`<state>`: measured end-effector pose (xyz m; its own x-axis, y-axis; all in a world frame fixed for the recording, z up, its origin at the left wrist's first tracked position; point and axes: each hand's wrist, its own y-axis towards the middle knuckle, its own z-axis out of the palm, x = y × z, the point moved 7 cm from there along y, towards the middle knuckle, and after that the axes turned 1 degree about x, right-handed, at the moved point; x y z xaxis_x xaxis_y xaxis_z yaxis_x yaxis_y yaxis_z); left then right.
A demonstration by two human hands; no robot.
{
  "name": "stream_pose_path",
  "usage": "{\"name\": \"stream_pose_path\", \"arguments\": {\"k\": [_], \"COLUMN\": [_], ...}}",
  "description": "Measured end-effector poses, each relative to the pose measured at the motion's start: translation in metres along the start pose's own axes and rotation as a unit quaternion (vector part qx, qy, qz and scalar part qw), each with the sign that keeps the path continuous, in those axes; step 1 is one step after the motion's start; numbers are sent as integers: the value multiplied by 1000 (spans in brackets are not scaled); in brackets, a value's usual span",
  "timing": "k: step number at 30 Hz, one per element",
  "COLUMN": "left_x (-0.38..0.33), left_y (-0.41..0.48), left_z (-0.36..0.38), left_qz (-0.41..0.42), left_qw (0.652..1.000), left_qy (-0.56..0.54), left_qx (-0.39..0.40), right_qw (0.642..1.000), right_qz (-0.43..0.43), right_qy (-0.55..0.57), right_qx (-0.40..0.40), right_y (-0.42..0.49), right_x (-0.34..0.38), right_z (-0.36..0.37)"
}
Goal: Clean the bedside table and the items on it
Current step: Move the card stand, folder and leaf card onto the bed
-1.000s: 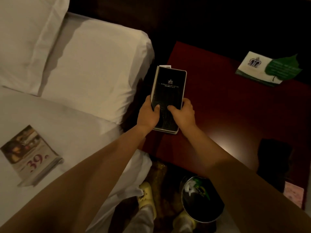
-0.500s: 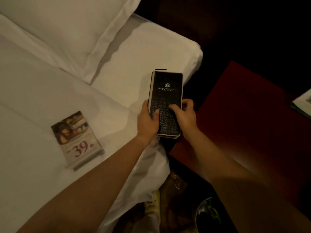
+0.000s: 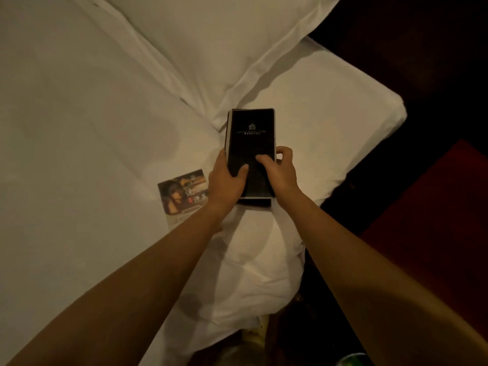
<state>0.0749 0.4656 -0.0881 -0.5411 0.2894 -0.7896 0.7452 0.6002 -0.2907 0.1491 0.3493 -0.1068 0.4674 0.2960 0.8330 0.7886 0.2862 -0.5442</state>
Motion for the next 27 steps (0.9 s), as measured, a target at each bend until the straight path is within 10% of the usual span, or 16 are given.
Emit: {"name": "stream_pose_path", "arguments": {"k": [13, 27], "left_x": [-55, -147], "left_y": [-14, -125], "left_z": [46, 245], "left_qz": [115, 249], "left_qw": [965, 909], "left_qy": [226, 212], "left_qx": [58, 259], "right_qw": [897, 885], "right_qz": [-51, 28], "right_qy": [-434, -418], "right_qx": [-71, -204], "right_y": [-23, -106], "right_x": [-6, -75], "right_z": [-96, -327]}}
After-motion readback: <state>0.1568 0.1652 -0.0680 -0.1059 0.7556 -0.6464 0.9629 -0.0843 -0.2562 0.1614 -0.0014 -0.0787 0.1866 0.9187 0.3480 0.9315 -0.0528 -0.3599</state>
